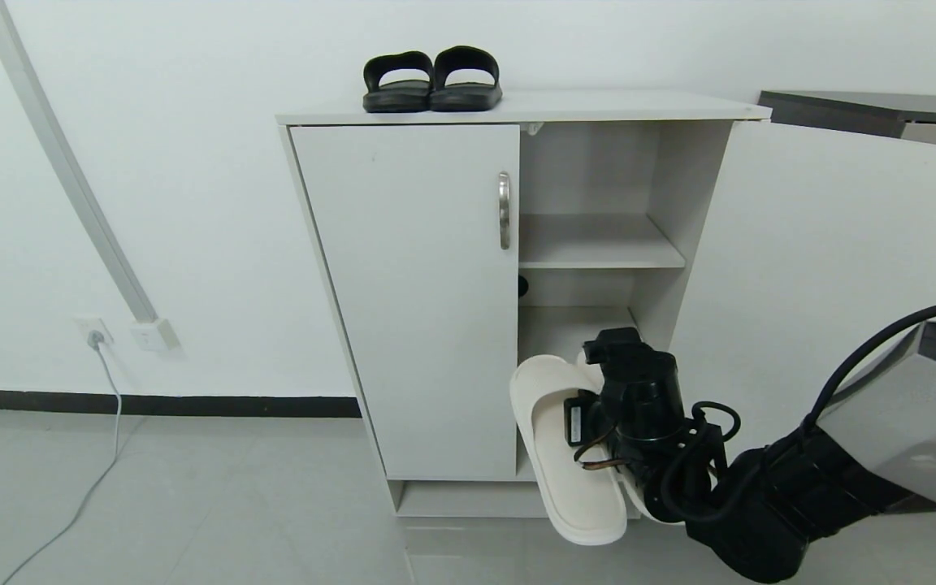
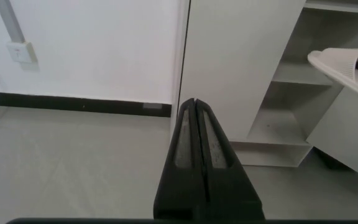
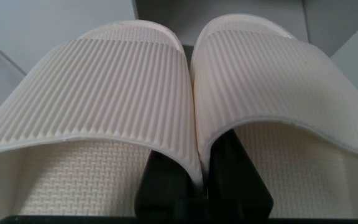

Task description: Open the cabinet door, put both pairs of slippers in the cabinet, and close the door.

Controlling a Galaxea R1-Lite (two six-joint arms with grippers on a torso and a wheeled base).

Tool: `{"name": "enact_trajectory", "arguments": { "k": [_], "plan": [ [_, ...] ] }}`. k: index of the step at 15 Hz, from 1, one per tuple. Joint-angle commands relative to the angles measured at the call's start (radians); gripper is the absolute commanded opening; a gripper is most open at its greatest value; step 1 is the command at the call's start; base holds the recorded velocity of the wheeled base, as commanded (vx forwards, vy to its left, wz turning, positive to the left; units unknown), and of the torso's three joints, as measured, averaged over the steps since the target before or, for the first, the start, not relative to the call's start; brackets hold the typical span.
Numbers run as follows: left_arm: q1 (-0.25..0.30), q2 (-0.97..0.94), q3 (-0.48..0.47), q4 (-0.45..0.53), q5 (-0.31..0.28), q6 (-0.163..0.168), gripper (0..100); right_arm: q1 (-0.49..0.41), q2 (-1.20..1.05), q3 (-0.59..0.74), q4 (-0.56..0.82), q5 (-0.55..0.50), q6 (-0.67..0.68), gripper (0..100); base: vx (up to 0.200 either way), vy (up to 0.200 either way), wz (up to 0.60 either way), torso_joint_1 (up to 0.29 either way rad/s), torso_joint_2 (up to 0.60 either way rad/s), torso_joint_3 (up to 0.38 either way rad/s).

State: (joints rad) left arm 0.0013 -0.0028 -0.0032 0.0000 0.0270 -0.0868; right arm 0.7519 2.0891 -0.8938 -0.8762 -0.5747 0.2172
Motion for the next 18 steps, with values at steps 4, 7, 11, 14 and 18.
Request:
{"name": "enact_trajectory", "arguments": {
  "k": [4,7,11,14,18],
  "plan": [
    [0.0,0.003,0.0,0.0,-0.001,-0.001,0,0.032,0.032,-0.051,0.014,-0.065,0.007,0,0.0,0.0,0.0,0.0,0.0,0.0],
    [0.0,0.003,0.0,0.0,0.001,-0.002,0,0.046,0.032,-0.053,0.023,-0.093,0.013,0,0.0,-0.067,0.0,0.002,0.0,0.001],
    [0.0,0.003,0.0,0.0,0.001,-0.001,0,0.046,0.037,-0.05,0.023,-0.099,0.013,0,0.0,-0.2,0.0,-0.001,0.0,0.004],
    [0.0,0.003,0.0,0.0,0.001,-0.002,0,0.041,0.055,-0.05,0.023,-0.099,0.013,0,0.0,-0.067,0.0,0.001,0.0,-0.001],
    [0.0,0.003,0.0,0.0,0.001,-0.002,0,0.041,0.092,-0.059,0.017,-0.1,0.013,0,0.0,0.0,0.0,0.0,0.0,0.0]
  ]
}}
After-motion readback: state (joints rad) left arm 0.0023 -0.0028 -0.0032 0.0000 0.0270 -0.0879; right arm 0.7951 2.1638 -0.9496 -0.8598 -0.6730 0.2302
